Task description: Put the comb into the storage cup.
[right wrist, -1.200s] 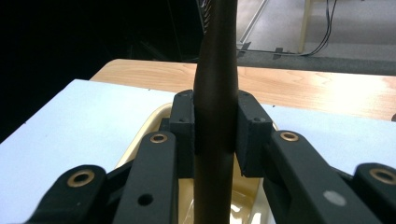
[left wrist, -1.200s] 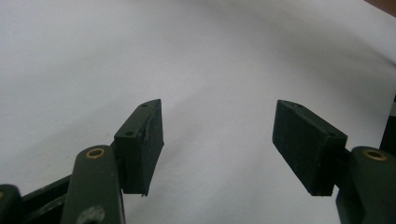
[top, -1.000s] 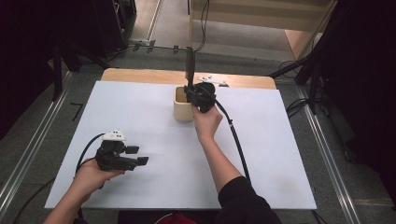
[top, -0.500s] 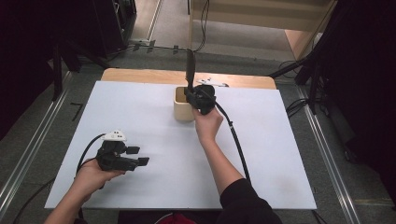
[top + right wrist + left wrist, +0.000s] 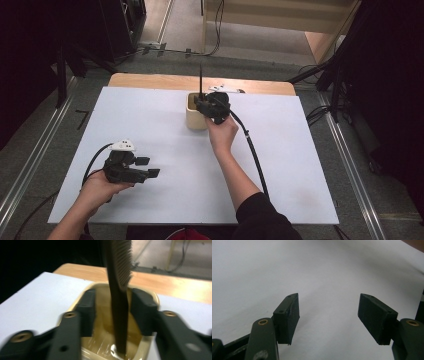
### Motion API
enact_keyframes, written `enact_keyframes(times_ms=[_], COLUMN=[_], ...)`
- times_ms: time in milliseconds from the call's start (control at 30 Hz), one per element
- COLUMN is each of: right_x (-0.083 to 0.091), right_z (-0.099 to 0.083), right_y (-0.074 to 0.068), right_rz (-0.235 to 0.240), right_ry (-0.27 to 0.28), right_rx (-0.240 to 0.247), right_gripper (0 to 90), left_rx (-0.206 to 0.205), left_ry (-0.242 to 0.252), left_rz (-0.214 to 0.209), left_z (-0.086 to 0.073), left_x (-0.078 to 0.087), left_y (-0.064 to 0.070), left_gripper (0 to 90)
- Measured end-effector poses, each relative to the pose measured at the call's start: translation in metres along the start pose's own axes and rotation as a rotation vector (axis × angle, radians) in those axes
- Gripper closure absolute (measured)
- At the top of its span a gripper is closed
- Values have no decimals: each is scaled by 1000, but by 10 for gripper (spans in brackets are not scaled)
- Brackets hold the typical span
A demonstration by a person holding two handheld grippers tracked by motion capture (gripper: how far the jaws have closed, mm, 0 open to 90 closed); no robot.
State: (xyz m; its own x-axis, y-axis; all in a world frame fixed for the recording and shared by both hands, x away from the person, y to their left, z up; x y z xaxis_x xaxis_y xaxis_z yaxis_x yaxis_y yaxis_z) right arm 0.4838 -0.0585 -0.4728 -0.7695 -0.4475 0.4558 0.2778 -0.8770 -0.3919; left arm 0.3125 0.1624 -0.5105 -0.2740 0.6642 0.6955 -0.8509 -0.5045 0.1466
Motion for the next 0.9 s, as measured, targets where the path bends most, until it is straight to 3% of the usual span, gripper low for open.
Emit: enact_keyframes(times_ms=[67,400,900], right_x=[2,9,22], right_z=[3,2,-4], right_y=[-2,-4,-4], right_rz=[-7,-11,8], right_ry=[25,-5,-44], right_rx=[8,46,68], right_gripper=[358,211,208], left_rx=[-4,-2,-1], left_ry=[-2,-5,-6], left_rz=[1,3,5], left_z=[0,0,0], left_x=[0,0,0], left_y=[0,0,0], left_gripper=[348,347,347])
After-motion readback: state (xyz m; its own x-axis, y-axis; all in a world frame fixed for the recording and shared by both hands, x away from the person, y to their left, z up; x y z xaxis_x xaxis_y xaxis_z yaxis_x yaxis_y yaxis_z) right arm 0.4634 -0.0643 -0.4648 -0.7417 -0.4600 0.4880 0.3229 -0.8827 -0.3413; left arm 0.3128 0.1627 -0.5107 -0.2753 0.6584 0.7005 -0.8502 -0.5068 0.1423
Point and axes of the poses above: each handheld gripper's, and its own axes: x roughly backward along the jaws, z roughly out of its top, y roughly to its right, the point moved 7 cm from there along -x, roughly forward along the jaws, and after that the axes turned 12 degrees about -x, right-handed, at the moved point
